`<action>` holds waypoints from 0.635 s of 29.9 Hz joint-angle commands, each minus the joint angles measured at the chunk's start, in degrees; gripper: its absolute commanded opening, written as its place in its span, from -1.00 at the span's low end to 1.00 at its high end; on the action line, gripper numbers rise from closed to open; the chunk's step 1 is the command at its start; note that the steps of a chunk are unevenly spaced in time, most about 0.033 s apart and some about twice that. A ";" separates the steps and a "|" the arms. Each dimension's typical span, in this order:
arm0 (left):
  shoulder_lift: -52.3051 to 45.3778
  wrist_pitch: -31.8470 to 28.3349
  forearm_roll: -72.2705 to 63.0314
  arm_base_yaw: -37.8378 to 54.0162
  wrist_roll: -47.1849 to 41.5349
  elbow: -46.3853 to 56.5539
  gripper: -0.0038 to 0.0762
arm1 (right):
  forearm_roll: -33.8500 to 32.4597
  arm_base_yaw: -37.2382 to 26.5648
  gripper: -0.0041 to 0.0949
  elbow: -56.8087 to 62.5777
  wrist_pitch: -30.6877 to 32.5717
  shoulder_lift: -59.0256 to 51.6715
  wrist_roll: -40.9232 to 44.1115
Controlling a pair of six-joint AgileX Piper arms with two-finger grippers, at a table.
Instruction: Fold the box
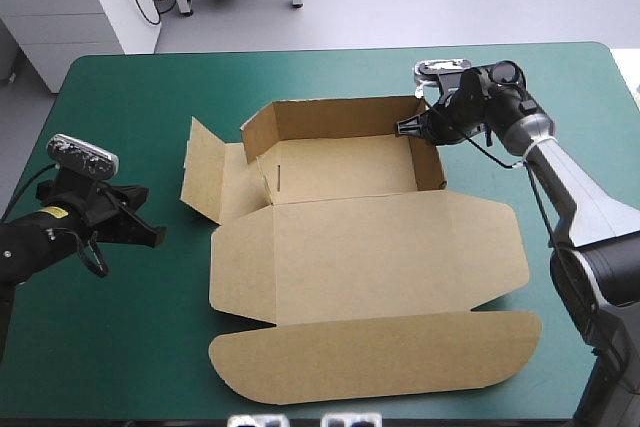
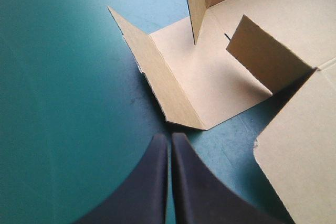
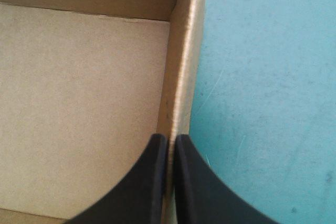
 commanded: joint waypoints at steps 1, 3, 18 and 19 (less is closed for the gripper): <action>-0.58 -2.62 -1.70 -0.05 -0.31 -1.57 -0.88 | 2.65 0.51 -0.89 -2.28 6.25 -0.01 -0.23; -0.58 -2.52 -1.70 -0.05 -0.31 -1.57 -0.88 | 2.65 0.51 -0.79 -3.17 6.25 0.41 -0.23; -0.58 -2.10 -1.70 -0.05 -0.29 -1.57 -0.88 | 0.99 0.51 0.60 -11.83 15.23 0.50 0.37; -0.58 -2.10 -1.70 -0.05 -0.29 -1.57 -0.88 | 1.17 0.51 0.60 -12.42 15.23 0.22 0.47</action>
